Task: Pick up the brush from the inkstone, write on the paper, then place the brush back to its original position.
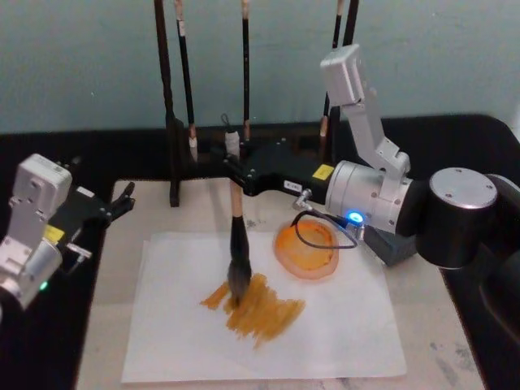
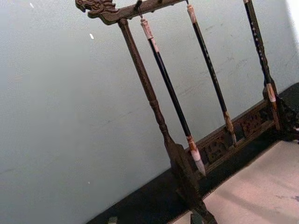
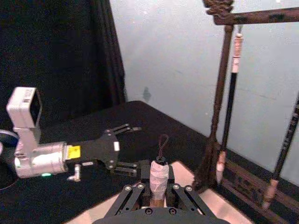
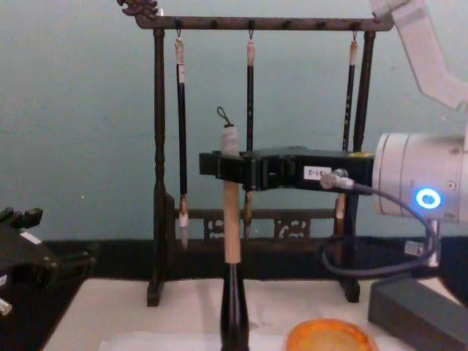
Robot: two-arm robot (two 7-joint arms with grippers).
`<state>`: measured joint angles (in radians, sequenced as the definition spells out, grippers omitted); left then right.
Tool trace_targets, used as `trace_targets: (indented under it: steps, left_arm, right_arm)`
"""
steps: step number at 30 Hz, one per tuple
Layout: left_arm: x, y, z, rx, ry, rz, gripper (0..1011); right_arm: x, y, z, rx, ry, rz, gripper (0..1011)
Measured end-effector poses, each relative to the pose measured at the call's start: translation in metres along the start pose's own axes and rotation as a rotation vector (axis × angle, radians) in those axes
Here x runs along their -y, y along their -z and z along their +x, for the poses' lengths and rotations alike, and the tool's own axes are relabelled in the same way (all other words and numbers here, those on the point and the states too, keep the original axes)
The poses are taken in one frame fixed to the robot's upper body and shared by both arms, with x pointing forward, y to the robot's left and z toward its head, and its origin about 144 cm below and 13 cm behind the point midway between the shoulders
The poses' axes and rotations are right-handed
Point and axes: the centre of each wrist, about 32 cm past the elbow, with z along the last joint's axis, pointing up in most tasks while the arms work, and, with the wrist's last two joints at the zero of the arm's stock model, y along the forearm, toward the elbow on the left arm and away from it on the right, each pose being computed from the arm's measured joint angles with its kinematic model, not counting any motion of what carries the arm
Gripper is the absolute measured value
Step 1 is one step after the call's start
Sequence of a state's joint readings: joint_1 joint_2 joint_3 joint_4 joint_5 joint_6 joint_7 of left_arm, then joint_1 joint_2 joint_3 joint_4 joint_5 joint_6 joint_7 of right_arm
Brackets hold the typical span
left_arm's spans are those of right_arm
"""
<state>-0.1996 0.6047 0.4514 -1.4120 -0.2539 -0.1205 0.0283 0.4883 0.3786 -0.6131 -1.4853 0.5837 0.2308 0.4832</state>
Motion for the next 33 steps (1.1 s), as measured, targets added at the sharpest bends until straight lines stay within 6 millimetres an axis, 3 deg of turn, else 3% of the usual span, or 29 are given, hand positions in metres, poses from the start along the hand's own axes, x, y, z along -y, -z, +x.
trace_targets:
  steps: [17, 33]
  left_arm:
    - [0.000, 0.000, 0.000, 0.000, 0.000, 0.000, 1010]
    - [0.000, 0.000, 0.000, 0.000, 0.000, 0.000, 1010]
  right_arm:
    - [0.009, 0.003, 0.014, 0.025, 0.101, -0.013, 173]
    - [0.013, -0.002, 0.014, 0.030, 0.101, 0.006, 173]
